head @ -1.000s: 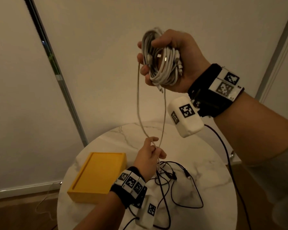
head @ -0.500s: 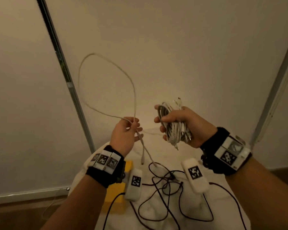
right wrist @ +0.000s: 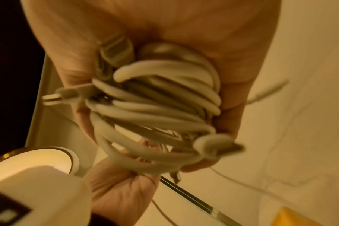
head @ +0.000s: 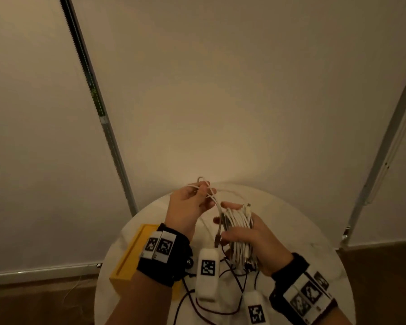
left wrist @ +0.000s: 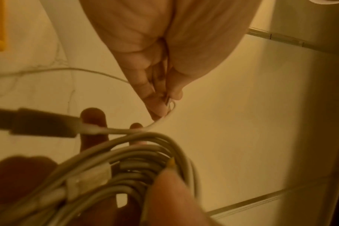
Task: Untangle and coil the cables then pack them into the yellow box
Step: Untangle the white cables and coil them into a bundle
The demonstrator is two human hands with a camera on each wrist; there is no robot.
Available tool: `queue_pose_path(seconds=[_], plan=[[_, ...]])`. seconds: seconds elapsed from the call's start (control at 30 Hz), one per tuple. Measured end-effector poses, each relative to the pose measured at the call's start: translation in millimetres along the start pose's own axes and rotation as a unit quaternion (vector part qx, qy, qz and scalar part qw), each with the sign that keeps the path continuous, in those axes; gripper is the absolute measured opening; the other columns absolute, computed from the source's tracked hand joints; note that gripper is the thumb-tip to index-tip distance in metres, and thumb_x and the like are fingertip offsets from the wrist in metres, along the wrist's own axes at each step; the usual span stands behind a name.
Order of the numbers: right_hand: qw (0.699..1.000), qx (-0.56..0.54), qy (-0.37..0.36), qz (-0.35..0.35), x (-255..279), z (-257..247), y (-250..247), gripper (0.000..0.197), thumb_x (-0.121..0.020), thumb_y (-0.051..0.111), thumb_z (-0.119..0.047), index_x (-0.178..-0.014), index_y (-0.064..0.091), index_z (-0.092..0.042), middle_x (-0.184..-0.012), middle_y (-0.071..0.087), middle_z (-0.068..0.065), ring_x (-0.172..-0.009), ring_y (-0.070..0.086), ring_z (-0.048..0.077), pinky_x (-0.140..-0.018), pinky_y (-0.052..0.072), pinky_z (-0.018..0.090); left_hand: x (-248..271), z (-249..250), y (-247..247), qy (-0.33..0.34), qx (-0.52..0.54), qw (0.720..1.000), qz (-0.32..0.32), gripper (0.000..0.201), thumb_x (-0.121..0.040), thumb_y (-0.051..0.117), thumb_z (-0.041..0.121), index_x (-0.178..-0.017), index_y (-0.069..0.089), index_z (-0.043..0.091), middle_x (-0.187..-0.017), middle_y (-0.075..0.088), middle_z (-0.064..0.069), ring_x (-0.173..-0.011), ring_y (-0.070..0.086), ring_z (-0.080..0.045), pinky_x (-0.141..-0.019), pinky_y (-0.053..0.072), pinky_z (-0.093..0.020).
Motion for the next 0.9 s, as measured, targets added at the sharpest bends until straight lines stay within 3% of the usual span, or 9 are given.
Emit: queue_pose_path(seconds=[0.13,0.3,0.5,0.6,0.67,0.73,0.77,0.8,0.9], plan=[[1.000,-0.006,0.015,0.009,9.4,22.7,-7.5,0.065,-0.053,0.083,-0.016,-0.114,0.065,-0.007,-0.097,0.069,0.027,-0.081,0.066,0.033,-0.072,0.056,0.042,5.3,-24.7,-10.9,-0.021,0.041,0.999,0.008,0.018,-0.100,0.054,0.008,-0.106,0.065,-0.005,-0.086,0.069,-0.016,-0.077,0.071,-0.022,-0.069,0.060,-0.025],[0.997,-0.042,0.023,0.058,12.0,33.7,-27.5,0.033,-0.059,0.079,-0.016,-0.088,0.073,0.000,-0.078,0.061,0.024,-0.068,0.061,0.032,-0.063,0.054,0.041,11.6,-44.9,-35.0,-0.037,0.029,0.998,0.042,0.019,-0.102,0.053,0.015,-0.106,0.064,0.000,-0.088,0.073,-0.016,-0.073,0.072,-0.027,-0.066,0.061,-0.030],[0.972,-0.206,0.062,0.089,16.8,48.6,-39.9,0.041,-0.067,0.071,-0.007,-0.107,0.068,-0.001,-0.095,0.067,0.017,-0.067,0.064,0.027,-0.054,0.056,0.037,15.9,-64.1,-69.9,-0.054,0.069,0.992,0.094,0.026,-0.103,0.050,0.021,-0.107,0.062,-0.002,-0.097,0.071,-0.021,-0.088,0.073,-0.030,-0.078,0.061,-0.033],[0.953,-0.283,0.089,0.062,18.1,54.0,-35.3,0.041,-0.060,0.076,-0.011,-0.101,0.074,-0.004,-0.099,0.066,0.018,-0.068,0.064,0.027,-0.057,0.056,0.036,21.2,-88.4,-86.2,-0.123,-0.035,0.986,0.108,0.047,-0.104,0.047,0.036,-0.095,0.065,-0.007,-0.088,0.072,-0.022,-0.079,0.070,-0.035,-0.066,0.059,-0.036],[0.946,-0.310,0.091,0.041,17.4,55.4,-31.2,0.068,-0.041,0.090,-0.016,-0.106,0.070,-0.006,-0.100,0.068,0.017,-0.068,0.065,0.028,-0.059,0.056,0.036,23.8,-101.4,-96.0,-0.144,-0.239,0.956,0.088,0.067,-0.102,0.044,0.049,-0.080,0.068,-0.010,-0.074,0.070,-0.020,-0.068,0.066,-0.032,-0.064,0.056,-0.037],[0.944,-0.316,0.093,0.022,18.9,53.9,-24.5,0.069,-0.033,0.094,-0.022,-0.098,0.075,-0.006,-0.097,0.067,0.016,-0.069,0.065,0.027,-0.060,0.055,0.037,29.2,-113.6,-95.3,-0.152,-0.458,0.876,0.013,0.073,-0.101,0.040,0.055,-0.063,0.063,-0.003,-0.062,0.064,-0.013,-0.062,0.060,-0.029,-0.068,0.054,-0.037],[0.944,-0.315,0.094,0.014,20.1,53.5,-21.5,0.064,-0.034,0.094,-0.023,-0.093,0.078,-0.005,-0.095,0.066,0.016,-0.069,0.064,0.027,-0.061,0.054,0.037,35.3,-124.2,-91.3,-0.169,-0.518,0.838,-0.029,0.068,-0.100,0.041,0.054,-0.059,0.056,0.003,-0.061,0.058,-0.009,-0.060,0.054,-0.025,-0.067,0.049,-0.034],[0.944,-0.316,0.097,0.008,21.6,53.2,-18.6,0.060,-0.036,0.094,-0.024,-0.090,0.078,-0.005,-0.094,0.064,0.016,-0.070,0.064,0.026,-0.062,0.053,0.036,42.3,-136.3,-87.7,-0.191,-0.535,0.820,-0.065,0.060,-0.100,0.044,0.053,-0.058,0.049,0.009,-0.062,0.052,-0.006,-0.060,0.050,-0.023,-0.064,0.044,-0.032],[0.935,-0.338,0.108,-0.009,26.3,55.2,-9.6,0.059,-0.041,0.092,-0.022,-0.094,0.078,-0.002,-0.095,0.065,0.017,-0.070,0.063,0.027,-0.062,0.052,0.036,58.0,-153.7,-78.5,-0.229,-0.520,0.817,-0.103,0.051,-0.097,0.050,0.050,-0.060,0.044,0.015,-0.063,0.047,-0.005,-0.059,0.048,-0.021,-0.059,0.040,-0.031]])
Point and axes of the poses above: each hand's wrist, its own x-axis away from the middle knuckle, its own y-axis out of the palm, z = x × y, the point moved 10 cm from there along -x, towards the middle knuckle
